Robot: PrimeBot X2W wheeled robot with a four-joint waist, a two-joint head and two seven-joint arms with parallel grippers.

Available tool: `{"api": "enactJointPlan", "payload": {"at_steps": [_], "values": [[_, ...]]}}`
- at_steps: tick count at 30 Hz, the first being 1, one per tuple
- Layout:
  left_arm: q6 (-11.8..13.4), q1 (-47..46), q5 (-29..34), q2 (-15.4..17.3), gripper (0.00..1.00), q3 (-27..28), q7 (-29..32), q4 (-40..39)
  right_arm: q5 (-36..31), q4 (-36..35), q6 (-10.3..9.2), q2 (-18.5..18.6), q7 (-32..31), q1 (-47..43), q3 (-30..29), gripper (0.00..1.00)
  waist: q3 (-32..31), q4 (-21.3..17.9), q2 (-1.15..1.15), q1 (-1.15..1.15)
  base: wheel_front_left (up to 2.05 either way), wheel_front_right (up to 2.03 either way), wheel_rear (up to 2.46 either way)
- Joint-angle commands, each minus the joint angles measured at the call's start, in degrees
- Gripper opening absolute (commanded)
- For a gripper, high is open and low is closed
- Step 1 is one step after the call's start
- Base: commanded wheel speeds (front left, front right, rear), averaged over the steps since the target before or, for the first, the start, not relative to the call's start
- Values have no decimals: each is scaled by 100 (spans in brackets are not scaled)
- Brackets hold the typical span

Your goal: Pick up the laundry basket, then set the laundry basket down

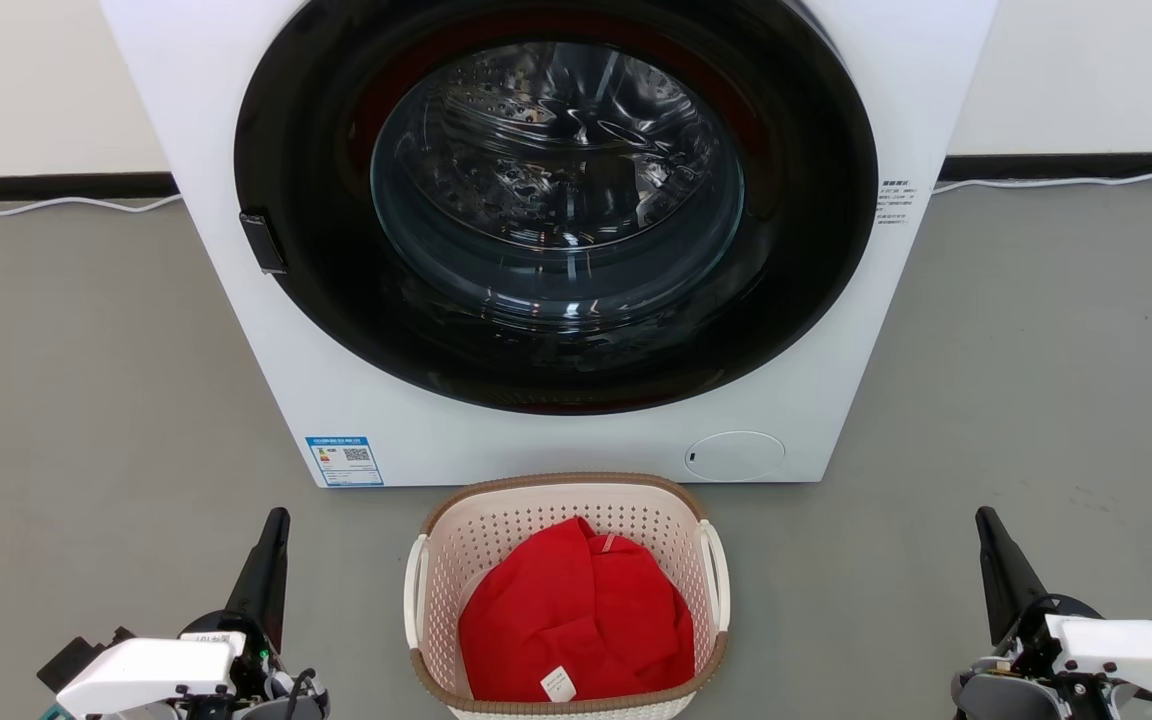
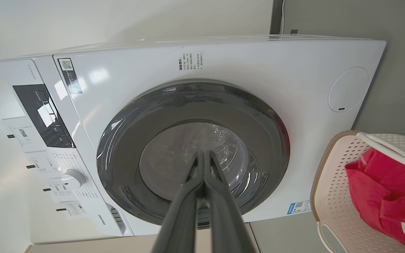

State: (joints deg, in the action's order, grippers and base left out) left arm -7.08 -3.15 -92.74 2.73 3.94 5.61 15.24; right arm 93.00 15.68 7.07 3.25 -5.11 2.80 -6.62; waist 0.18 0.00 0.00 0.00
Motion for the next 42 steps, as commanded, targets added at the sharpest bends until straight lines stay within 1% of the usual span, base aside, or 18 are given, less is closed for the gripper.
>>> {"api": "enactJointPlan", "payload": {"at_steps": [1,42], "values": [[-41,-298,4,64,0,193,36,-122,11,-172,42,46,-47,327,123,0,0,0,0,0,0,0,0],[-41,-301,31,42,0,225,61,-121,-32,-169,42,10,-87,332,72,0,0,0,0,0,0,0,0]]}}
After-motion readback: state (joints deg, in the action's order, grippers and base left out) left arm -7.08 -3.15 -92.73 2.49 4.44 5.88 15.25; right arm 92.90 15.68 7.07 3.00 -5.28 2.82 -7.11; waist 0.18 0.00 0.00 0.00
